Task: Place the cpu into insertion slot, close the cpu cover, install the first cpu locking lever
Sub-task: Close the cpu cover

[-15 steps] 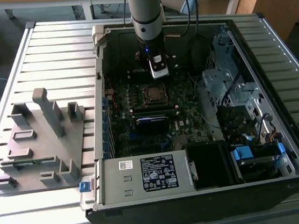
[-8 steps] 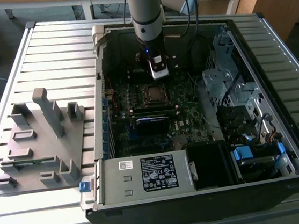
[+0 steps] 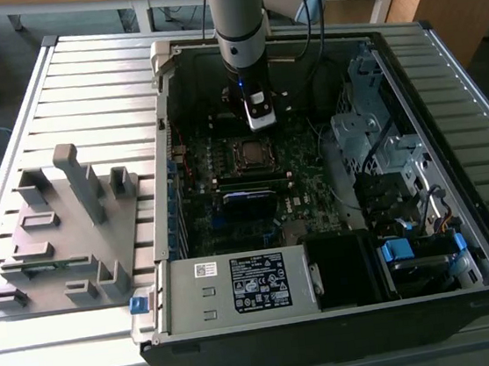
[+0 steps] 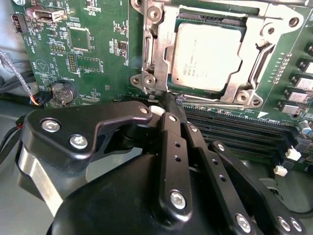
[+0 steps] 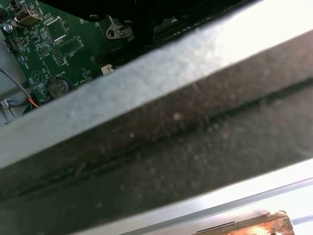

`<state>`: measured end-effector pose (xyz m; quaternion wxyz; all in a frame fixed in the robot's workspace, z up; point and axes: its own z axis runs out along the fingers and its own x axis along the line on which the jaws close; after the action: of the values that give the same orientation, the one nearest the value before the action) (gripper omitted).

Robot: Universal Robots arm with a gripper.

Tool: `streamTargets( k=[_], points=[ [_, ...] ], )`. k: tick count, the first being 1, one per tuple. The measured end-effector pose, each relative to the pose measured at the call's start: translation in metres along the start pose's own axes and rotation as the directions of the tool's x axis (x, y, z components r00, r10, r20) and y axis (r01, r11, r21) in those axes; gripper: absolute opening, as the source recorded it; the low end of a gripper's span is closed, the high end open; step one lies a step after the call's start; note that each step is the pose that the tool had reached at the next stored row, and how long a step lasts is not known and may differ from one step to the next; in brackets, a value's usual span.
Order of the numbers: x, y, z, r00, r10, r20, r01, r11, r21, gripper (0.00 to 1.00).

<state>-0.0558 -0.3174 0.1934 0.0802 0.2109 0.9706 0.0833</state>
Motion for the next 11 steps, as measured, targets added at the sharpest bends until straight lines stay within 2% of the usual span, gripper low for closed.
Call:
streamTargets(
  k=[11],
  points=[
    [-0.0009,0.0016,-0.0074,1.0000,0.000,0.0001,0.000,1.0000,-0.0005,0.10]
  ],
)
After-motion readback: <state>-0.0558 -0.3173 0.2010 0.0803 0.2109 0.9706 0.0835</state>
